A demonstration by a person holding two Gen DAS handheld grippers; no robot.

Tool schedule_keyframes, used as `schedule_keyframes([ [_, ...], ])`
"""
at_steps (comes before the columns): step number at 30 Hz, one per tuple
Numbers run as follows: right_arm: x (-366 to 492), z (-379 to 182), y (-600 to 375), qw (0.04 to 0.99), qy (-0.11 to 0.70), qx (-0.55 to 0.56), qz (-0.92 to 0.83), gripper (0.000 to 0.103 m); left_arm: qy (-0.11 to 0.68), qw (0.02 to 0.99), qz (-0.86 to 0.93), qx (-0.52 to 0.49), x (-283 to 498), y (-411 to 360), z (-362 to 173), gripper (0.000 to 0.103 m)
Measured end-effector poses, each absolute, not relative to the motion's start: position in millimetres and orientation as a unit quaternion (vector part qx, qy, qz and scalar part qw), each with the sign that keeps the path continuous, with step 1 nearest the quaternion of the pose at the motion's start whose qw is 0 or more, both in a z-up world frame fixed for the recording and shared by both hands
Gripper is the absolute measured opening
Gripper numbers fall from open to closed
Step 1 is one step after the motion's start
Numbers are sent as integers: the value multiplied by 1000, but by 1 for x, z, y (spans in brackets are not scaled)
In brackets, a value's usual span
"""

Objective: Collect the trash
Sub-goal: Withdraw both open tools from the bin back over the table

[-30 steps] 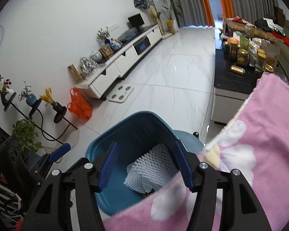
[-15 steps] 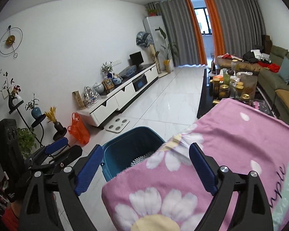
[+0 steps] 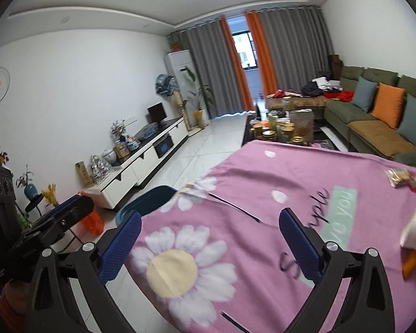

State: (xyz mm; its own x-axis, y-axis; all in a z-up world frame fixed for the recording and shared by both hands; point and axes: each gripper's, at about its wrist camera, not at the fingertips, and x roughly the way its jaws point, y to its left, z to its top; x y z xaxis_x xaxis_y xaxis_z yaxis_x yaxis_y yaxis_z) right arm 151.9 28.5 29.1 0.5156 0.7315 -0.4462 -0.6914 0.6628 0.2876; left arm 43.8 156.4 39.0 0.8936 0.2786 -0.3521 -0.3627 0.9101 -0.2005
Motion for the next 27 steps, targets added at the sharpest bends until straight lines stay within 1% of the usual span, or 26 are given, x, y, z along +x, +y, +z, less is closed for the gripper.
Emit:
schedule_keyframes([
  [6, 134, 23, -24, 890, 263, 60, 367, 96, 148, 973, 128, -118, 46, 125, 46, 97],
  [15, 88, 29, -98, 925, 222, 77, 299, 96, 140, 984, 56, -92, 46, 66, 48, 97],
  [27, 28, 19, -164, 956, 198, 88, 199, 96, 141, 987, -39, -67, 36, 5, 33, 97],
])
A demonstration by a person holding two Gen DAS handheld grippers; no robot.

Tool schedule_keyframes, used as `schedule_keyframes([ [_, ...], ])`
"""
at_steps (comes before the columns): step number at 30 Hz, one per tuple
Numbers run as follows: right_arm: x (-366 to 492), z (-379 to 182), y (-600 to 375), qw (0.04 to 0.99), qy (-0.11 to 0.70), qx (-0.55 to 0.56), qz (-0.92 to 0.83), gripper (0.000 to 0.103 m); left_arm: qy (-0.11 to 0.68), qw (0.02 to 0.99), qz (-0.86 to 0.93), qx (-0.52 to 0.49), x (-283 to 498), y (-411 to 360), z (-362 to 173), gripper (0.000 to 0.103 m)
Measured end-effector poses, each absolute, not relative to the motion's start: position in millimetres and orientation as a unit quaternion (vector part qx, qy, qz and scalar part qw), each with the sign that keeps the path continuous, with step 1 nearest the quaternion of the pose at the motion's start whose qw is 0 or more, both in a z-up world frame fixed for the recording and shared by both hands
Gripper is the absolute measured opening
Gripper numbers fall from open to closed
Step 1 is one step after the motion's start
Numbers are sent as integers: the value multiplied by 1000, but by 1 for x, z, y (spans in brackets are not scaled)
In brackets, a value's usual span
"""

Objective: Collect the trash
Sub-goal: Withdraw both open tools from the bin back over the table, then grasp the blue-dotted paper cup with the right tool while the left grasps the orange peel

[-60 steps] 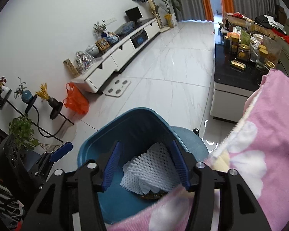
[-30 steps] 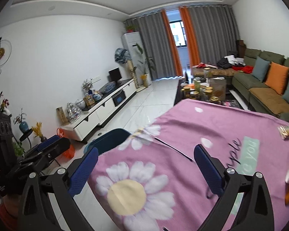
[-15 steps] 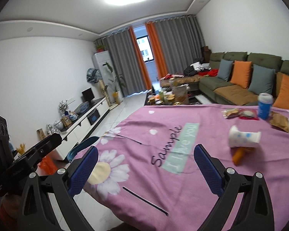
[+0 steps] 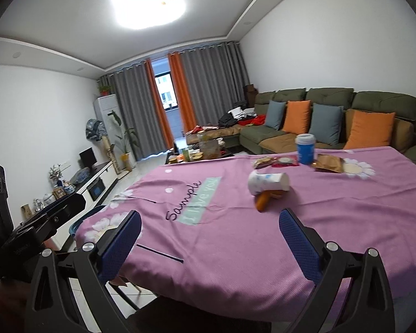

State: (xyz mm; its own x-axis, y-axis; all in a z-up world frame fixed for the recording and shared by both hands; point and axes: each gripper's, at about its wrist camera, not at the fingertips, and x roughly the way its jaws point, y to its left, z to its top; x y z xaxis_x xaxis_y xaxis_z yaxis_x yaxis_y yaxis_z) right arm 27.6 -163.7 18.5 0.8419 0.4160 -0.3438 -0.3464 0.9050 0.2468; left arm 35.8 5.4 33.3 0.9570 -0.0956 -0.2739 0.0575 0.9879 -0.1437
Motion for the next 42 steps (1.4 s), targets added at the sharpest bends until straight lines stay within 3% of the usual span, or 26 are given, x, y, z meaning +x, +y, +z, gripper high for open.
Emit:
schedule_keyframes([
  [20, 40, 5, -176, 967, 216, 50, 122, 96, 169, 982, -73, -47, 55, -11, 17, 97],
  [42, 250, -33, -112, 938, 347, -6, 27, 96, 262, 958, -91, -70, 202, 9, -25, 97],
])
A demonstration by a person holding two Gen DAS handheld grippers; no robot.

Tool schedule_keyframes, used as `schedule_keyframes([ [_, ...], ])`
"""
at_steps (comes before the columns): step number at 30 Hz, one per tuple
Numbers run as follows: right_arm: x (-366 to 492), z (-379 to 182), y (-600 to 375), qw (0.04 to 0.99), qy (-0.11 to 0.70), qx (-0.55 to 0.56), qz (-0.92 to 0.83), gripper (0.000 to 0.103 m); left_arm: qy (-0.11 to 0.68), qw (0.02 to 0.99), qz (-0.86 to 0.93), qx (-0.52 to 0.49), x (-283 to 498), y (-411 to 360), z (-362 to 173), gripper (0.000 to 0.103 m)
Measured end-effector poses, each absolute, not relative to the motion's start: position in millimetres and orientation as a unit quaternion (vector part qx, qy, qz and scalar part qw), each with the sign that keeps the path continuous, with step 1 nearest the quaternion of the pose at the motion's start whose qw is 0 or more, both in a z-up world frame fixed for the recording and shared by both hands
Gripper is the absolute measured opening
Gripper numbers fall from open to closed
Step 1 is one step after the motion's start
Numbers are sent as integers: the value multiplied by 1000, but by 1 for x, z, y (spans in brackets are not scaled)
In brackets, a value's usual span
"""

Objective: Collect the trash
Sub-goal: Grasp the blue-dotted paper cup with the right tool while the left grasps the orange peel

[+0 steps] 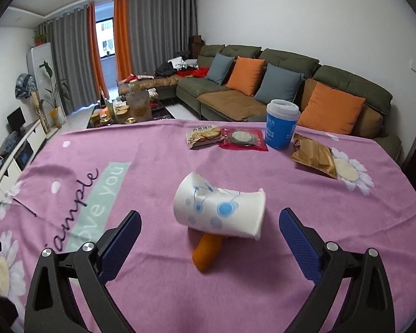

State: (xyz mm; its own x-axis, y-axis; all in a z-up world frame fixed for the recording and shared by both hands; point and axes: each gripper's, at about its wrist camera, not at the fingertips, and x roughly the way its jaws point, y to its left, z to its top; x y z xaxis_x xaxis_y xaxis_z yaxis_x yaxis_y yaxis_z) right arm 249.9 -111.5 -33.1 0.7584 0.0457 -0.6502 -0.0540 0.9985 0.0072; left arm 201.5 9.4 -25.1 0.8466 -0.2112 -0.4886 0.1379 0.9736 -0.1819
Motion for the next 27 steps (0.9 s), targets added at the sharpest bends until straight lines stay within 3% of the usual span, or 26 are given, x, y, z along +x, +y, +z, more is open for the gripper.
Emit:
schedule_keyframes([
  [3, 265, -40, -111, 933, 360, 1, 20, 94, 270, 955, -98, -73, 219, 9, -32, 97],
  [6, 277, -49, -115, 927, 374, 17, 13, 79, 280, 951, -106, -75, 237, 7, -38, 97],
  [10, 286, -56, -122, 921, 388, 34, 16, 68, 286, 949, -111, -68, 252, 3, -42, 97],
  [14, 285, -53, -127, 920, 387, 46, 28, 65, 294, 946, -118, -69, 265, -2, -46, 97],
  [15, 284, -51, -130, 922, 383, 47, 32, 55, 298, 945, -120, -69, 268, -4, -46, 97],
  [16, 285, -51, -132, 921, 384, 50, 36, 39, 301, 943, -122, -68, 272, -7, -46, 97],
  [17, 286, -49, -136, 921, 383, 57, 41, 34, 303, 943, -124, -65, 274, -10, -45, 97],
  [21, 289, -45, -149, 921, 381, 65, 48, 33, 310, 940, -138, -43, 292, -30, -44, 97],
  [27, 288, -42, -169, 920, 375, 90, 76, 20, 329, 929, -167, -30, 316, -59, -45, 97],
])
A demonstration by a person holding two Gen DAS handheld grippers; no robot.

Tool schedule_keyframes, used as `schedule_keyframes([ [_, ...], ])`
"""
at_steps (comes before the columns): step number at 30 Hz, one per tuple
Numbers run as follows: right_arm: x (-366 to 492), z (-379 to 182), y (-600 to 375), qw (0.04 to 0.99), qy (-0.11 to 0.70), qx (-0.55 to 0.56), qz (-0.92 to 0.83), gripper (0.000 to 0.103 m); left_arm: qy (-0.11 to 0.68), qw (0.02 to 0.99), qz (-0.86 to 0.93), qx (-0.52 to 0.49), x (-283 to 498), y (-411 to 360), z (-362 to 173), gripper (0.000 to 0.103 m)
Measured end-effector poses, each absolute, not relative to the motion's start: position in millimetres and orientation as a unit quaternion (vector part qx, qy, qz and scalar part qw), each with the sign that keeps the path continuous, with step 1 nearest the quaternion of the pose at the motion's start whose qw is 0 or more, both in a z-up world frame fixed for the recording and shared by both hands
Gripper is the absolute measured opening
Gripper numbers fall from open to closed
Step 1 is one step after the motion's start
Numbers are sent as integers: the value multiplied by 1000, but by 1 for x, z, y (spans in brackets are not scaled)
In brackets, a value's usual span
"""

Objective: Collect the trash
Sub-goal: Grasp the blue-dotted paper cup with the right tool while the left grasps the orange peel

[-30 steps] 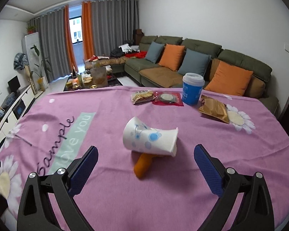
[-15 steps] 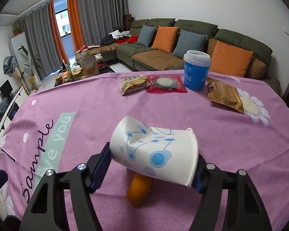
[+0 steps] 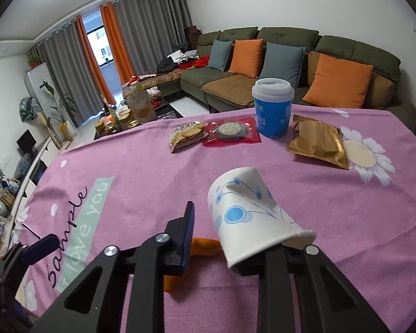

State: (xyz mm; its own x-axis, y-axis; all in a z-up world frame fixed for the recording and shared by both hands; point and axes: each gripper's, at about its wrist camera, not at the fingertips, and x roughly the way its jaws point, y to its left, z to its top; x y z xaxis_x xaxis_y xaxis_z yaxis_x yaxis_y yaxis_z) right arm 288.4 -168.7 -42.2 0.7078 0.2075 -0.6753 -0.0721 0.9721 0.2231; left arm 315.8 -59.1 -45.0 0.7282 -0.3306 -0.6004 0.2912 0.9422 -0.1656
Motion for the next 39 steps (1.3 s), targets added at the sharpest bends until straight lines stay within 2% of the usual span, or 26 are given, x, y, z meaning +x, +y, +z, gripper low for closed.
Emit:
schedule_keyframes([
  [5, 281, -39, -182, 916, 372, 116, 98, 16, 335, 926, -175, -18, 327, -75, -48, 97],
  [7, 279, -39, -188, 913, 371, 130, 110, 11, 339, 923, -178, -16, 331, -80, -50, 97],
  [20, 261, -35, -216, 893, 364, 210, 160, 11, 345, 918, -194, 0, 333, -100, -52, 97],
  [21, 261, -36, -216, 893, 363, 210, 161, 7, 345, 918, -194, 1, 333, -101, -53, 97],
  [35, 246, -11, -236, 910, 320, 214, 154, 6, 369, 906, -205, 2, 354, -114, -56, 96],
  [36, 245, -10, -238, 911, 318, 215, 153, 6, 375, 904, -208, 3, 358, -117, -59, 93],
  [38, 242, -9, -242, 911, 316, 216, 150, 6, 391, 897, -206, 9, 365, -123, -66, 64],
  [39, 241, -9, -243, 912, 316, 217, 150, 6, 405, 891, -204, 9, 370, -124, -70, 60],
])
